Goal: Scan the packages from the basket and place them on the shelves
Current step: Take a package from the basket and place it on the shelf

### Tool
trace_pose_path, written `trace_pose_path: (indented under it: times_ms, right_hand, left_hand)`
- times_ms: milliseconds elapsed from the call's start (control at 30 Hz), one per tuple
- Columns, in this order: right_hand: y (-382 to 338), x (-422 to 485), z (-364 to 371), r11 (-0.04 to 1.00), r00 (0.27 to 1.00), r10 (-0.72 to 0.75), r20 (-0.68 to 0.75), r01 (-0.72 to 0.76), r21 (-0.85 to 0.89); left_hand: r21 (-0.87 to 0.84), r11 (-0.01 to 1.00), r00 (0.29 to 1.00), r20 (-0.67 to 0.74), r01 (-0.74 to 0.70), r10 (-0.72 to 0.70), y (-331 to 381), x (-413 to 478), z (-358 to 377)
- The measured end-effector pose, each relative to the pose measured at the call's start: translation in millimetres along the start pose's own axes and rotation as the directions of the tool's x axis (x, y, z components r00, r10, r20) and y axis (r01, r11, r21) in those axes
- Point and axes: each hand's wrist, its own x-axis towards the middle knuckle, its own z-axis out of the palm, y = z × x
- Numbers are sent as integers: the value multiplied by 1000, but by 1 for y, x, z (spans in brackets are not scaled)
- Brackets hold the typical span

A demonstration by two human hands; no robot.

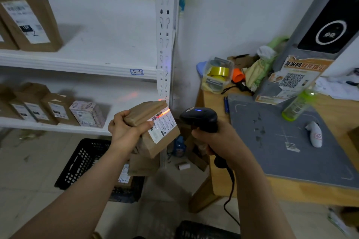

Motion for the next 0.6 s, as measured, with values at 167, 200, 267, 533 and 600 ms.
trace_pose_path:
  times_ms: [167,200,267,533,600]
  right_hand:
    - [-4,-7,4,999,999,-35,19,36,-20]
    - [-5,-8,5,999,999,-46,22,46,-23]
    - [-6,-10,6,998,998,-60,31,61,-27]
    - [-7,-12,8,998,996,-53,75,54,-14]
    - [-7,-13,7,999,995,-49,89,50,-10]
  left_hand:
    - [-15,1000,1000,1,-10,10,4,-3,-6]
    - [-15,1000,1000,3,-12,12,4,-3,-6]
    - [-18,1000,1000,0,-14,14,5,-5,-7]
    - [-6,1000,1000,-1,-6,6,8,-10,-9]
    - [0,1000,1000,1,-5,5,9,-12,-7]
